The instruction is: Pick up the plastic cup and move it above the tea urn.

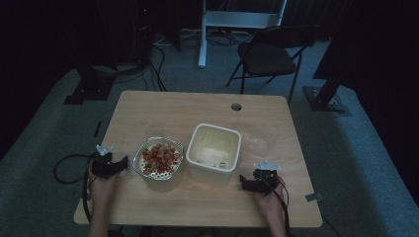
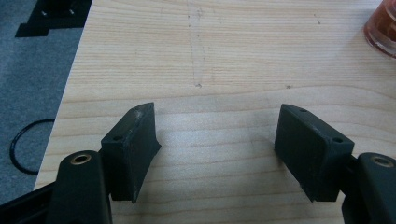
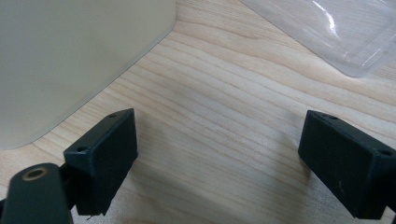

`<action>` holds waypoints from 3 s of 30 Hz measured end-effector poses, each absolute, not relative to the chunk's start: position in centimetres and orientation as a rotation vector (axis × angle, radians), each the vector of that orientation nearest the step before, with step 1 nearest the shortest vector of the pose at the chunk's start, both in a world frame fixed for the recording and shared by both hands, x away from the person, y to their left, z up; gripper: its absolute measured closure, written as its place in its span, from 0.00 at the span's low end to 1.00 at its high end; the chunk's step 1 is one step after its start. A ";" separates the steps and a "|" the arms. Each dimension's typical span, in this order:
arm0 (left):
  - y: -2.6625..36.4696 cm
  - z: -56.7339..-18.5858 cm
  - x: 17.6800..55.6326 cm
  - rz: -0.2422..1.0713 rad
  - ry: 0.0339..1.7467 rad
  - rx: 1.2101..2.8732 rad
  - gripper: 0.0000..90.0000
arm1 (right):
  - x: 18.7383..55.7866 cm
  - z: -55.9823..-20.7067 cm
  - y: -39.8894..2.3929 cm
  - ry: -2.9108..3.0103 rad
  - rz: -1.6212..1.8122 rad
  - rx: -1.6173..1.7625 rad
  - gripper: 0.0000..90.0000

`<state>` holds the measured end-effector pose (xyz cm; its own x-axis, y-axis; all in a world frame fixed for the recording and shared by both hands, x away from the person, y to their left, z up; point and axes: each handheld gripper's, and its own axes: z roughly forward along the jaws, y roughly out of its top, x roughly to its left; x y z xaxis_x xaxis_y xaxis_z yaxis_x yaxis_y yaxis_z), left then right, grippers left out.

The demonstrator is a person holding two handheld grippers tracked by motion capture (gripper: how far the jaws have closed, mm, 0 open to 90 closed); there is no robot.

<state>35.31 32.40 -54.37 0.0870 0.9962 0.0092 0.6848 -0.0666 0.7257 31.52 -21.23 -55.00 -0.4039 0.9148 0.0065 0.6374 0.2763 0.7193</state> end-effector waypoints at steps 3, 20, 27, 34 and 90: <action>32.4 -54.4 35.3 0.721 1.654 1.812 0.34 | 31.5 -55.0 -21.2 2.141 0.914 1.400 0.14; 32.4 -54.4 35.3 0.720 1.651 1.813 0.34 | 31.0 -53.6 -21.9 2.063 0.929 1.466 0.48; 32.4 -54.4 35.3 0.719 1.650 1.817 0.34 | 31.8 -52.0 -23.1 2.008 0.944 1.480 0.52; 32.4 -54.4 35.3 0.719 1.649 1.817 0.34 | 33.1 -49.5 -24.7 1.888 0.970 1.509 0.51; 32.3 -54.4 35.5 0.721 1.647 1.815 0.34 | 37.3 -43.6 -32.7 1.698 0.969 1.710 0.98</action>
<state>35.45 32.33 -54.39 0.0924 0.9957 0.0099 0.6830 -0.0706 0.7270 37.32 -32.72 -43.60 -0.0508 0.9918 0.1169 0.6053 -0.0625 0.7935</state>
